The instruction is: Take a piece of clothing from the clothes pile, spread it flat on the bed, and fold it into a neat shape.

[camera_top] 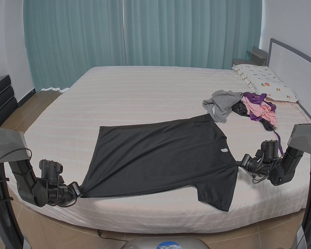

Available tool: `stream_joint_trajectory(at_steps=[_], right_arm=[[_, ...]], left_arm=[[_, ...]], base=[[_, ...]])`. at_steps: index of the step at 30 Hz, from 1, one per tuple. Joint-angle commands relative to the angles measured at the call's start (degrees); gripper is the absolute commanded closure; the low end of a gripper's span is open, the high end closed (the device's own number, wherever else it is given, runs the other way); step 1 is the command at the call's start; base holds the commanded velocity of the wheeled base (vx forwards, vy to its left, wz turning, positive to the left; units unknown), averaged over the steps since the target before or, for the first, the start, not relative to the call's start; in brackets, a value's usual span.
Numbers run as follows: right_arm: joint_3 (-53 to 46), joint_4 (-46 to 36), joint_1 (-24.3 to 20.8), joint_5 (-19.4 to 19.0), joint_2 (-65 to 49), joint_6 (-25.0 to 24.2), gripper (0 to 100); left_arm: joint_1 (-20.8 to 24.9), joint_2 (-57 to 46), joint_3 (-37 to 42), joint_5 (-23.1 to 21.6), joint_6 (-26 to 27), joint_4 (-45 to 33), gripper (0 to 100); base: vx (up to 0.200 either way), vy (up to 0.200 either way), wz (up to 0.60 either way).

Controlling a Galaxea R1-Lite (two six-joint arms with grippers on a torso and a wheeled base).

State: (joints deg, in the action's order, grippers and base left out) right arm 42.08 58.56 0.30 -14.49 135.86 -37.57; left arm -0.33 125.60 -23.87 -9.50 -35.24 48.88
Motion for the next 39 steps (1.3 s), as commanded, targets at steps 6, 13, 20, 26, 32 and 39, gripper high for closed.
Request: stream_joint_trajectory(at_steps=[6, 13, 20, 26, 32, 39], right_arm=[[3.9, -1.0, 0.0, -0.2, 2.9, 2.0, 0], [-0.9, -0.6, 0.7, -1.8, -2.7, 2.0, 0], [-19.3, 9.6, 0.1, -13.2, -6.4, 10.5, 0], [-27.2, 17.8, -3.6, -13.5, -3.8, 10.4, 0], [-28.3, 22.7, -5.3, -13.0, 1.3, 10.3, 0], [-26.1, 22.8, -7.0, -11.1, 2.8, 9.3, 0]], left_arm=[[0.0, 0.0, 0.0, 0.0, -0.8, 0.2, 100], [0.0, 0.0, 0.2, 0.0, -0.8, 0.2, 100], [0.0, 0.0, 0.4, -0.1, -0.8, 0.2, 100], [0.0, 0.0, 0.5, -0.1, -0.8, 0.2, 100], [0.0, -0.1, 0.7, -0.2, -0.9, 0.2, 100], [0.0, -0.1, 0.7, -0.3, -0.8, 0.2, 100]], base=[[0.0, 0.0, 0.0], [0.0, 0.0, 0.0], [0.0, 0.0, 0.0], [0.0, 0.0, 0.0], [0.0, 0.0, 0.0], [0.0, 0.0, 0.0]])
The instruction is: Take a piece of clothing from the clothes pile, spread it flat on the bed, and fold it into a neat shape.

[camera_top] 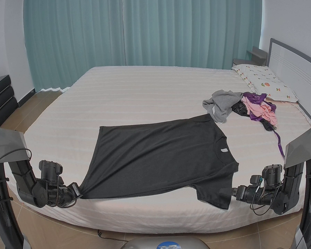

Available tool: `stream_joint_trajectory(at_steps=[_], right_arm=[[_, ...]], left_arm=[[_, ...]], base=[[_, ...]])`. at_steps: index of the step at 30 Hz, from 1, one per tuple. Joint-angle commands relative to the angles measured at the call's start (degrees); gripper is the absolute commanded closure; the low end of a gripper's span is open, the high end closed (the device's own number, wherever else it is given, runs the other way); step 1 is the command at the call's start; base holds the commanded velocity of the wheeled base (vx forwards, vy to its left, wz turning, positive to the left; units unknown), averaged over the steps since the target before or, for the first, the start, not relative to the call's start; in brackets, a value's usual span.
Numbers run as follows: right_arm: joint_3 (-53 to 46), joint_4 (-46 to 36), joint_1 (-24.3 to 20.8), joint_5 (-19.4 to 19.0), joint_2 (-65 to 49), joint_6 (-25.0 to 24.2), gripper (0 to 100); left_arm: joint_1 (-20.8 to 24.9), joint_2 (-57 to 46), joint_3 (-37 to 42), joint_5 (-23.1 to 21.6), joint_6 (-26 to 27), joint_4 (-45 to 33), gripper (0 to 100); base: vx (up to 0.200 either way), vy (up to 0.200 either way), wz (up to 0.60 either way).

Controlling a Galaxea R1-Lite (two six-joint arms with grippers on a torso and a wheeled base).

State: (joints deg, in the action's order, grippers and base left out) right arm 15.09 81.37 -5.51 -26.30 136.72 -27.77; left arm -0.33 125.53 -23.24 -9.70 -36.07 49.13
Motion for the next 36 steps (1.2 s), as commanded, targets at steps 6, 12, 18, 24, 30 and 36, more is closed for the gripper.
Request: stream_joint_trajectory(at_steps=[6, 12, 18, 24, 30, 36], right_arm=[[5.7, 0.0, -2.9, 3.4, 3.0, -4.8, 0], [8.3, -0.5, -2.8, 4.8, 3.2, -7.1, 0], [6.9, -0.1, -2.7, 6.7, 2.7, -7.0, 100], [2.6, 0.1, -0.4, 6.7, 0.1, -6.6, 100], [-3.3, 0.7, 2.4, 3.7, -3.1, -6.4, 100], [-11.7, 8.4, 2.3, 0.7, -2.7, -6.4, 100]], left_arm=[[0.0, 0.0, 0.0, -0.1, -0.1, 0.0, 100], [0.0, 0.0, 0.0, -0.1, 0.0, 0.0, 100], [0.0, 0.0, 0.0, -0.1, -0.1, 0.0, 100], [0.0, -0.2, 0.0, -0.2, -0.1, 0.0, 100], [-0.1, 0.1, 0.1, -0.2, -0.1, 1.1, 100], [-0.1, 0.2, 0.1, -0.2, -0.1, 1.6, 100]], base=[[0.0, 0.0, 0.0], [0.0, 0.0, 0.0], [0.0, 0.0, 0.0], [0.0, 0.0, 0.0], [0.0, 0.0, 0.0], [0.0, 0.0, 0.0]])
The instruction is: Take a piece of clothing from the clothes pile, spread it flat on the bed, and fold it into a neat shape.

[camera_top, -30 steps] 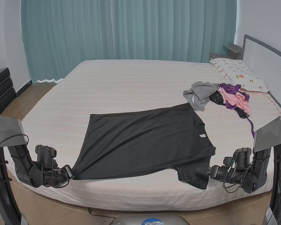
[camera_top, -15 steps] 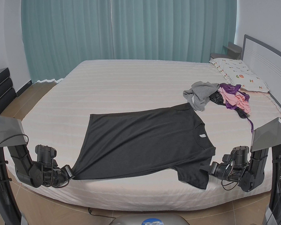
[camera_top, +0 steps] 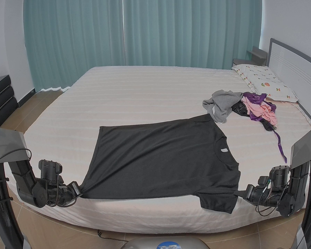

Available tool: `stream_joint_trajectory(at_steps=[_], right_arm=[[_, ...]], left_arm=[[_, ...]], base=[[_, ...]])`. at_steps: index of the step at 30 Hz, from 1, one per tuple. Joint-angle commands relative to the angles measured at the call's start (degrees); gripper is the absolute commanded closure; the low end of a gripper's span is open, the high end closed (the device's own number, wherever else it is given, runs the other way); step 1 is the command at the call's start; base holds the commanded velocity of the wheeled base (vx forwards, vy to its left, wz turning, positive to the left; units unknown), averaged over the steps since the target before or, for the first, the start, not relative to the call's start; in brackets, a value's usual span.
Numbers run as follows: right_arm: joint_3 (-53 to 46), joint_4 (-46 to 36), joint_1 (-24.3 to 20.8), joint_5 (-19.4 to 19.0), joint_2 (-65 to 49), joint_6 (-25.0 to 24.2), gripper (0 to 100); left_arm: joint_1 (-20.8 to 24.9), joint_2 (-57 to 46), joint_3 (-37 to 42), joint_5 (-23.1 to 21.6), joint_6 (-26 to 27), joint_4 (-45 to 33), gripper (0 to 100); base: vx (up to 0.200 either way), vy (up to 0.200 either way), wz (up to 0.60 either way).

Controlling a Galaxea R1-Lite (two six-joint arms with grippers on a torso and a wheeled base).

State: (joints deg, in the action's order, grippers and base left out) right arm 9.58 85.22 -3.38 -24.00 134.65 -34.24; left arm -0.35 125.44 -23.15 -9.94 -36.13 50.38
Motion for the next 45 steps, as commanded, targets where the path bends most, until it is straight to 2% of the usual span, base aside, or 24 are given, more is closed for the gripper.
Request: stream_joint_trajectory(at_steps=[1, 10, 21, 30, 35, 40, 45], right_arm=[[-6.4, 4.6, 0.1, -1.6, -0.6, 0.1, 100], [-9.6, 4.0, 1.3, -1.7, -0.4, 0.4, 100], [-9.6, -7.5, 1.7, -1.3, -5.4, 2.7, 100], [-9.6, -16.9, 2.1, -0.4, -11.0, 6.5, 100], [-9.6, -23.3, 2.3, 1.9, -14.3, 10.4, 100], [-9.6, -26.3, 2.2, 2.6, -15.3, 11.5, 100], [-9.6, -28.4, 2.2, 2.7, -15.6, 13.8, 100]], left_arm=[[-0.1, 0.2, 0.0, 0.0, -0.1, 0.3, 100], [-0.3, 0.2, 0.7, 0.4, 0.5, 0.6, 100], [-0.5, -0.1, 2.4, 0.4, 1.7, 0.7, 100], [-0.5, -0.4, 5.4, 0.5, 7.0, 0.8, 100], [-0.2, -0.3, 6.7, 0.6, 9.2, 1.3, 100], [-0.2, -0.4, 8.1, 1.1, 9.7, 3.0, 100], [-0.2, -0.5, 9.8, 2.2, 13.1, 3.0, 100]], base=[[0.0, 0.0, 0.0], [0.0, 0.0, 0.0], [0.0, 0.0, 0.0], [0.0, 0.0, 0.0], [0.0, 0.0, 0.0], [0.0, 0.0, 0.0], [0.0, 0.0, 0.0]])
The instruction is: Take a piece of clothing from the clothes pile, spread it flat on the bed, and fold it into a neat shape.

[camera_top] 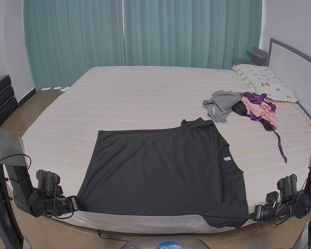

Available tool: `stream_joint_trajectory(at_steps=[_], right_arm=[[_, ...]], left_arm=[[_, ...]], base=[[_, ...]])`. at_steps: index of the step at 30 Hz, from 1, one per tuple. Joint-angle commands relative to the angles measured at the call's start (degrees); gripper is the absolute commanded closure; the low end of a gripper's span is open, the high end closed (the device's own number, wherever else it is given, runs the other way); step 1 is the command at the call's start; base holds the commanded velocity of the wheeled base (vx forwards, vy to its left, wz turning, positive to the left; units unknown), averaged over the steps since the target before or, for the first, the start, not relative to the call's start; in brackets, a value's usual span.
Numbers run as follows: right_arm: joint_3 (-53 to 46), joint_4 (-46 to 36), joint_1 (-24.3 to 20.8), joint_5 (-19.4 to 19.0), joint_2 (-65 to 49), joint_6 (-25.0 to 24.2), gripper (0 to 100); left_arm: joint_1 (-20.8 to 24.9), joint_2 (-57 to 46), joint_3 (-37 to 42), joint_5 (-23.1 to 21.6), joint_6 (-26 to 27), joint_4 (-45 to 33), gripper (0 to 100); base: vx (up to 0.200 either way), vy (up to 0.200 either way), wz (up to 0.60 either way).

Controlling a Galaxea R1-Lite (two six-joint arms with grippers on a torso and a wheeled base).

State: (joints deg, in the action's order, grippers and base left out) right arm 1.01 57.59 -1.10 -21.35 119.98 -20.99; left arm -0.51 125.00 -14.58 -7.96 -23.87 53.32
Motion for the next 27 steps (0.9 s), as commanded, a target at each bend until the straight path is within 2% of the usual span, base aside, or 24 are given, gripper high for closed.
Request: stream_joint_trajectory(at_steps=[1, 15, 21, 27], right_arm=[[-1.0, -0.9, 0.0, 0.1, -1.0, 0.5, 100], [-1.0, -12.1, 0.1, 0.1, -6.8, 7.0, 100], [-1.0, -16.1, 0.1, 0.1, -9.4, 9.0, 100], [-1.0, -17.5, 0.1, 0.1, -10.9, 10.0, 100]], left_arm=[[0.0, 0.0, 1.3, 0.2, 0.9, 0.0, 100], [-0.4, 0.0, 6.1, 0.2, 9.5, 1.3, 100], [-0.3, -0.1, 7.2, 0.2, 10.0, 1.8, 100], [-0.4, -1.4, 9.0, 0.2, 12.9, 1.8, 100]], base=[[0.0, 0.0, 0.0], [0.0, 0.0, 0.0], [0.0, 0.0, 0.0], [0.0, 0.0, 0.0]])
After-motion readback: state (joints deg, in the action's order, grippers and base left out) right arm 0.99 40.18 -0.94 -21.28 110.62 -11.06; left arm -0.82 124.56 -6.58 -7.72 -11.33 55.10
